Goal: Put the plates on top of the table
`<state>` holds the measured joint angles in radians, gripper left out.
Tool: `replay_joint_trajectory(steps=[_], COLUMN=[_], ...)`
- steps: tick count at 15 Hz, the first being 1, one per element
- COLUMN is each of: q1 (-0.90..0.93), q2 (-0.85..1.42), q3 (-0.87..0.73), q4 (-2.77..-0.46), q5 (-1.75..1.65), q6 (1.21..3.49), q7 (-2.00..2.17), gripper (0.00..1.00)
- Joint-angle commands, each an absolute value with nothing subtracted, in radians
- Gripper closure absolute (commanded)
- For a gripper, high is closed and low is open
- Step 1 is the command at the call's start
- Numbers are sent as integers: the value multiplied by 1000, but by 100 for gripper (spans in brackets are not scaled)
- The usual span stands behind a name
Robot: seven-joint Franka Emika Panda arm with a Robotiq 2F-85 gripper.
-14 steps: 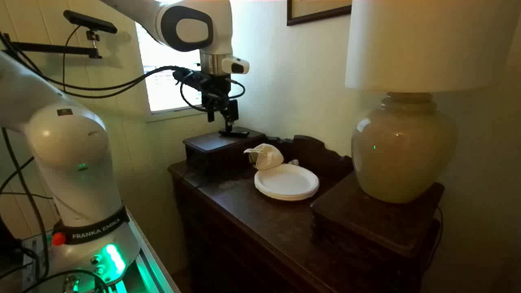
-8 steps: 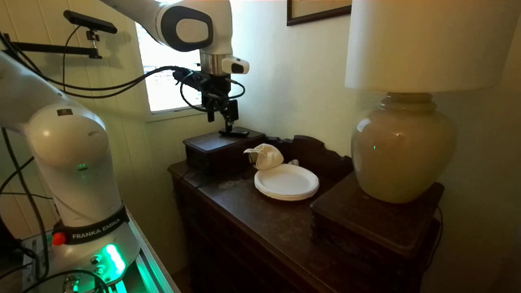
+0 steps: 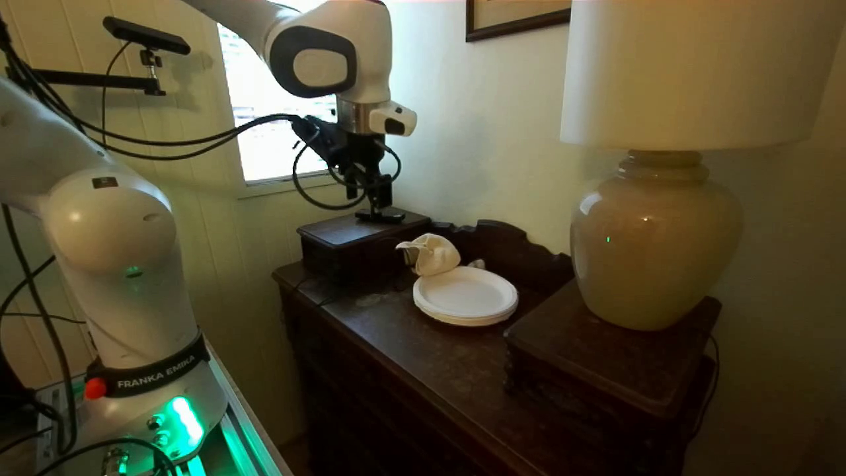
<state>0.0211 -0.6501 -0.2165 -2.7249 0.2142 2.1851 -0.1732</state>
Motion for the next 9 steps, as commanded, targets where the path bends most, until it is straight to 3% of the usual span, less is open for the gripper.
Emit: replay_joint_trajectory(steps=[1, 7, 9], q1=[42, 188, 229], q2=[-512, -190, -80], q3=[-296, -405, -431], q4=[-2727, -2652, -2583], q5=[396, 839, 960], q6=[2340, 2648, 2577], q7=[-222, -356, -412], gripper=[0, 0, 0])
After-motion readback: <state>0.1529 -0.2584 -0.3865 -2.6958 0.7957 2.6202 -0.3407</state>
